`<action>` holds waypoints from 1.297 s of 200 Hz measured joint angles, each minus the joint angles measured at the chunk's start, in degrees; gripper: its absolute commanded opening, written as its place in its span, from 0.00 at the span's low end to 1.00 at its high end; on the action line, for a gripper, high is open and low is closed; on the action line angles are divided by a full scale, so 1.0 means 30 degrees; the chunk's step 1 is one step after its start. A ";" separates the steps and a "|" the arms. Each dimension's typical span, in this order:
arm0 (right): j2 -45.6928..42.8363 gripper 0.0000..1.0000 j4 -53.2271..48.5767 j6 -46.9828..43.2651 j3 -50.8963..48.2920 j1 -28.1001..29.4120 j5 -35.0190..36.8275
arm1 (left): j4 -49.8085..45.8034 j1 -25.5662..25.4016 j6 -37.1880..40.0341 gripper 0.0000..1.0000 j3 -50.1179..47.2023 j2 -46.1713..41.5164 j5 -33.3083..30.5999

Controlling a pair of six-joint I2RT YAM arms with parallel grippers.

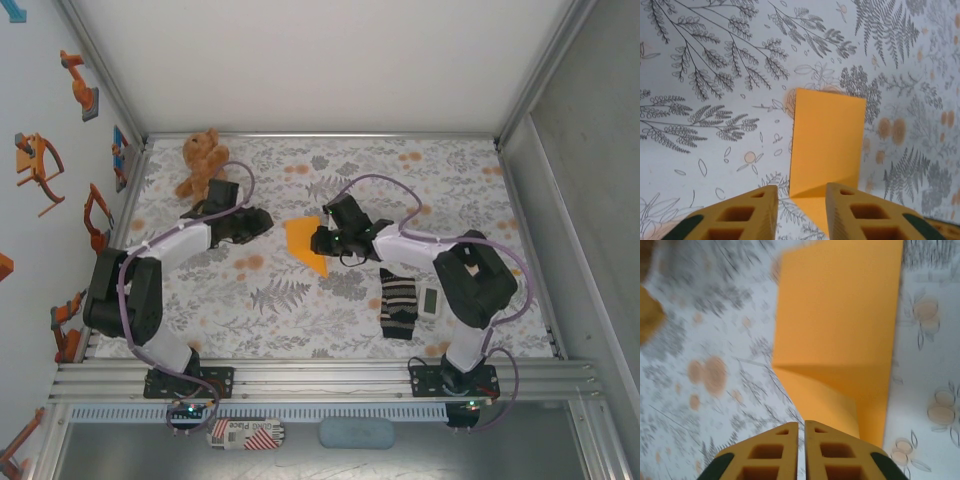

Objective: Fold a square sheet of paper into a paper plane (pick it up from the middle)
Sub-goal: Fourth fold the wing at the center of the table.

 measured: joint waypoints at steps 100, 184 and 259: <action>0.1639 0.13 0.2047 0.2645 -0.0597 0.0000 0.0852 | 0.4000 -0.0845 -0.3373 0.44 -0.2011 0.1690 0.2900; 0.2659 0.14 0.1326 0.2652 -0.0444 -0.0095 0.0976 | 0.4342 -0.1865 -0.4269 0.44 -0.1880 0.3271 0.3672; 0.2718 0.14 0.1341 0.2652 -0.0423 -0.0131 0.0918 | 0.4444 -0.1872 -0.4699 0.39 -0.1559 0.3803 0.3716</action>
